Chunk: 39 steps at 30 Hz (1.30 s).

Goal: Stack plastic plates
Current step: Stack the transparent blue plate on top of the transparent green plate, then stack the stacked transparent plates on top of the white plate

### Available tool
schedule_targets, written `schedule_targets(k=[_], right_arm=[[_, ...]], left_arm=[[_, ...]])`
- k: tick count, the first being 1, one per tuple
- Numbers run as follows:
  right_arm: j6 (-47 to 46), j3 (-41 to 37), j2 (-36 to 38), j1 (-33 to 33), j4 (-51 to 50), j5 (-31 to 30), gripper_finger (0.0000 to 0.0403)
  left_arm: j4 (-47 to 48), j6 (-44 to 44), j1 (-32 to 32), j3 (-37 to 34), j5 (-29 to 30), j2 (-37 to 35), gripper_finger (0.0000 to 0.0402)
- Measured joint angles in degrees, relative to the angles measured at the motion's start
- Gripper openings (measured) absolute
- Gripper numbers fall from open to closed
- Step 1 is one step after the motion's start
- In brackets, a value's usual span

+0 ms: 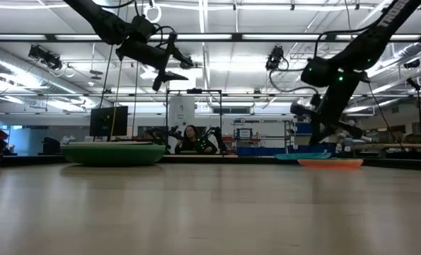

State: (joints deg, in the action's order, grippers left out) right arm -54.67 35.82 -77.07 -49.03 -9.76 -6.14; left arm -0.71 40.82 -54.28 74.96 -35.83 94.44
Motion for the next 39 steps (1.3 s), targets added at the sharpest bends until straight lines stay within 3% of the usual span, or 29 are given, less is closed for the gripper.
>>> schedule_targets(k=[9, 14, 17, 22, 28, 33, 39], right_arm=[[13.9, 4.4, -7.0, -0.6, -18.5, -0.6, 0.0005], [16.1, 6.9, -2.8, 0.6, -30.0, -8.2, 0.0007], [20.6, 8.4, 0.8, 1.4, -34.1, -9.5, 0.0008], [39.1, 7.3, 3.8, 5.6, -32.5, -7.4, 0.0033], [59.8, 3.6, -0.2, 10.5, -31.6, -7.4, 0.0116], [66.7, 3.5, -3.7, 12.9, -28.2, -7.8, 0.0174], [68.8, 3.8, -9.1, 13.8, -26.1, -9.0, 0.0174]], left_arm=[[2.3, -0.9, 0.5, 0.0, 0.1, -2.2, 0.0224], [2.3, -1.0, 0.5, 0.0, 0.1, -2.4, 0.0224], [2.3, -1.3, 0.5, 0.0, 0.4, -2.4, 0.0224], [2.1, -3.1, 0.6, 0.0, 1.3, -2.4, 0.0224], [2.6, -6.5, 2.3, 0.0, 1.3, -3.2, 0.0224], [3.2, -10.1, 5.1, 0.0, 1.2, -5.7, 0.0224], [5.5, -18.8, 6.9, 0.0, 1.2, -10.7, 0.0224]])
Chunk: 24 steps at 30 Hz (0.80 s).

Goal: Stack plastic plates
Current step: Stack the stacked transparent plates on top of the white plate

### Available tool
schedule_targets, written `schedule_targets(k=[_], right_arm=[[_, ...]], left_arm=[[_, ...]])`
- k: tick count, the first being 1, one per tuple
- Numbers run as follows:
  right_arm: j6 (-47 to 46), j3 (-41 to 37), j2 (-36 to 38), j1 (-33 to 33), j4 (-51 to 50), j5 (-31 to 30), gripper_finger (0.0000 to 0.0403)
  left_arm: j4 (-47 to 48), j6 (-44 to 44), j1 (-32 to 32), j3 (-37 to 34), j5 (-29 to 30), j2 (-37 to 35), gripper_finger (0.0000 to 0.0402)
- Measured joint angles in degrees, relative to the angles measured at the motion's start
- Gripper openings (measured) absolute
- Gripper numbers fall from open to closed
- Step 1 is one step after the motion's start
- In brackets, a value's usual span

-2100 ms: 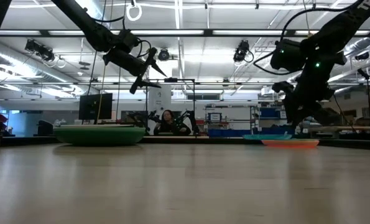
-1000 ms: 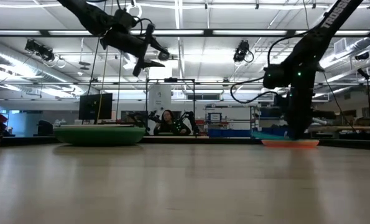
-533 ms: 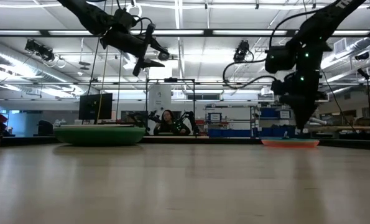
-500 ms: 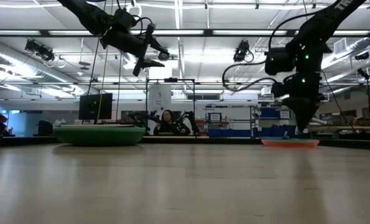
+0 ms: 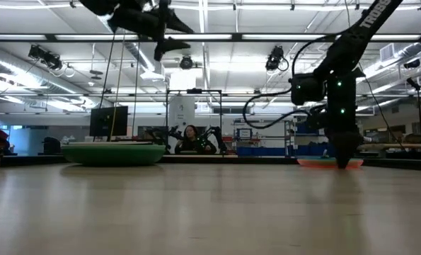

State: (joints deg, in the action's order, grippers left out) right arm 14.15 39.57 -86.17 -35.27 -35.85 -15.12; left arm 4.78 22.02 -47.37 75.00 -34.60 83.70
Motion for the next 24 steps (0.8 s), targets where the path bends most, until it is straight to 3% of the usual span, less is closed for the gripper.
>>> schedule_targets(k=[6, 11, 13, 15, 18, 21, 24], right_arm=[[0.1, 0.1, -3.3, -0.1, 4.6, -5.3, 0.0132], [1.9, -0.1, -3.0, 0.2, 5.7, -6.8, 0.0042], [3.2, 0.3, -2.0, 0.9, 3.6, -7.5, 0.0015], [4.9, 1.8, -0.5, 2.2, -0.8, -7.8, 0.0017], [11.1, 6.2, 3.7, 5.4, -5.2, -6.7, 0.0017], [17.0, 12.0, 7.7, 8.8, -10.1, 0.4, 0.0010], [20.2, 19.0, 11.1, 11.6, -11.3, 11.6, 0.0010]], left_arm=[[7.1, -19.2, 2.3, 0.0, 1.5, -8.3, 0.0224], [20.4, -52.8, 6.0, 0.0, 2.4, -14.3, 0.0224], [25.8, -62.3, 7.0, 0.0, 2.5, -15.9, 0.0224], [29.2, -66.0, 8.0, 0.0, 2.5, -16.5, 0.0224], [31.3, -62.3, 9.5, 0.0, 4.6, -16.3, 0.0224], [29.8, -59.4, 12.4, 0.0, 6.3, -15.8, 0.0224], [29.4, -63.3, 16.1, 0.0, 6.6, -14.8, 0.0224]])
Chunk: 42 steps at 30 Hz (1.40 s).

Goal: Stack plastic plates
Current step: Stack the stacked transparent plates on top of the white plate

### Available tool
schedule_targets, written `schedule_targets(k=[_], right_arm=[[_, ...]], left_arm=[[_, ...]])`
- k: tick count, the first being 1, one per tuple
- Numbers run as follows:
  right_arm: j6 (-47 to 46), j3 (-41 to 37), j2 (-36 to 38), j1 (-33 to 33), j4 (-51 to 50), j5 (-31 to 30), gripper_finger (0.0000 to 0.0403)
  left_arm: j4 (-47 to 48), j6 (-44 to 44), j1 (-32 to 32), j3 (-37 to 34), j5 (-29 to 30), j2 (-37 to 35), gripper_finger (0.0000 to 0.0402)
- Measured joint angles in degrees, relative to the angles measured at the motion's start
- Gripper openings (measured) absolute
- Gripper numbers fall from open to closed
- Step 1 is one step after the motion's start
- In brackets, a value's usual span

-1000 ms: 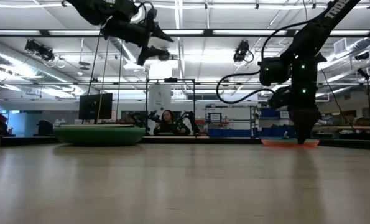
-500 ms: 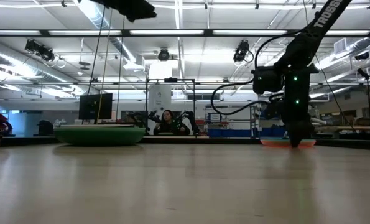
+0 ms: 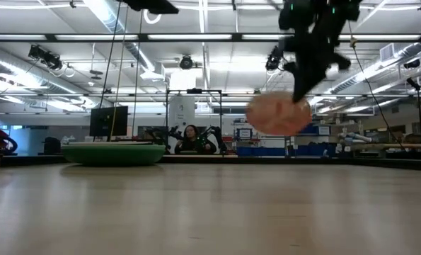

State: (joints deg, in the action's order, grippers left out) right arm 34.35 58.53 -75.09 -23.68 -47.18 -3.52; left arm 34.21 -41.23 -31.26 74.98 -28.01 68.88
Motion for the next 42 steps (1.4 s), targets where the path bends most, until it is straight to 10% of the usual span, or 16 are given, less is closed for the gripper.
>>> schedule_targets(k=[12, 31, 42], right_arm=[[-15.3, 18.9, -0.1, 6.9, -3.1, 24.6, 0.0012], [-13.3, 21.3, -0.7, 15.8, -0.9, 24.1, 0.0012], [-10.7, 21.3, -0.6, 18.8, -0.8, 23.8, 0.0033]], left_arm=[[-7.8, 1.6, 11.9, 0.0, 15.5, 7.2, 0.0225], [-15.5, 9.1, 19.5, 0.0, 15.1, 15.6, 0.0222], [-16.6, 9.2, 24.9, -0.1, 17.2, 15.5, 0.0026]])
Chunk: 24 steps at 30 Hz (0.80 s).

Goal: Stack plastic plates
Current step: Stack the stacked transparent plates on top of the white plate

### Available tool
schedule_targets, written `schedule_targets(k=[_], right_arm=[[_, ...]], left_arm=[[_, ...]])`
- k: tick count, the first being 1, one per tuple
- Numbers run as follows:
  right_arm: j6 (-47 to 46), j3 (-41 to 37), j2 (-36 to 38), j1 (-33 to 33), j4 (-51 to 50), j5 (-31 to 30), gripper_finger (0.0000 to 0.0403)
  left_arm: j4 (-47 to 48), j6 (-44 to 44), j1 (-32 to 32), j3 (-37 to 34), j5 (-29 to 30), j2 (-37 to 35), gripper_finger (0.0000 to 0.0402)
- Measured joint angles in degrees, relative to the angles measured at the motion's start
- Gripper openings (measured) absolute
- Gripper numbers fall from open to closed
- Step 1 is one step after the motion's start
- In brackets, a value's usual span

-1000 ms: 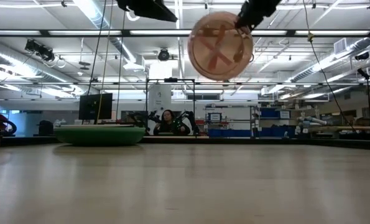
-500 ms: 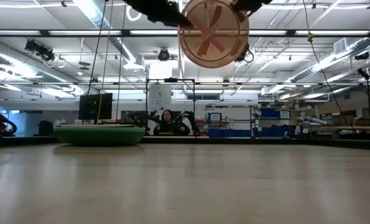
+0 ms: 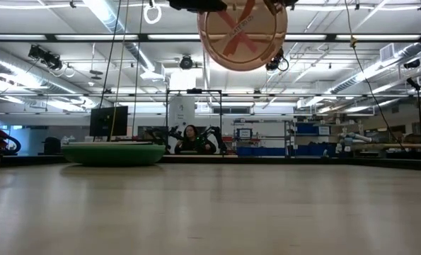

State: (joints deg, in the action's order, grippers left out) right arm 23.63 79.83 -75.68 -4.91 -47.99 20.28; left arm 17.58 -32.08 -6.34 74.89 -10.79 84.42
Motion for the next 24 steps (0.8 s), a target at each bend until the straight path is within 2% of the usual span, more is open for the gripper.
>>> schedule_targets(k=[3, 8, 12, 16, 20, 22, 24], right_arm=[[0.6, 0.0, 0.2, 1.3, 0.5, -1.4, 0.0031], [-2.3, 0.1, 1.1, 2.8, 1.3, -7.8, 0.0039], [-2.8, 1.7, 2.8, 3.8, 1.4, -12.2, 0.0085], [-2.8, 1.9, 5.5, 4.7, 1.2, -15.8, 0.0148], [-3.1, 1.9, 8.5, 4.9, 1.1, -19.1, 0.0205], [-3.9, 1.9, 9.6, 4.9, 0.9, -19.7, 0.0224], [-5.9, 1.9, 10.2, 4.9, 0.9, -20.8, 0.0237]], left_arm=[[0.4, 0.9, 1.3, 0.0, 1.1, 0.0, 0.0026], [1.3, 1.9, 3.1, 0.1, 8.6, -0.4, 0.0029], [1.9, 6.1, 3.1, 0.3, 11.3, -0.9, 0.0027], [4.6, 8.0, 2.9, 0.2, 17.0, -1.9, 0.0027], [18.5, 8.2, 0.0, 0.3, 22.8, -2.9, 0.0027], [28.7, 9.0, -2.8, 0.0, 24.9, -2.8, 0.0027], [34.9, 9.0, -6.5, -1.3, 27.6, -2.8, 0.0027]])
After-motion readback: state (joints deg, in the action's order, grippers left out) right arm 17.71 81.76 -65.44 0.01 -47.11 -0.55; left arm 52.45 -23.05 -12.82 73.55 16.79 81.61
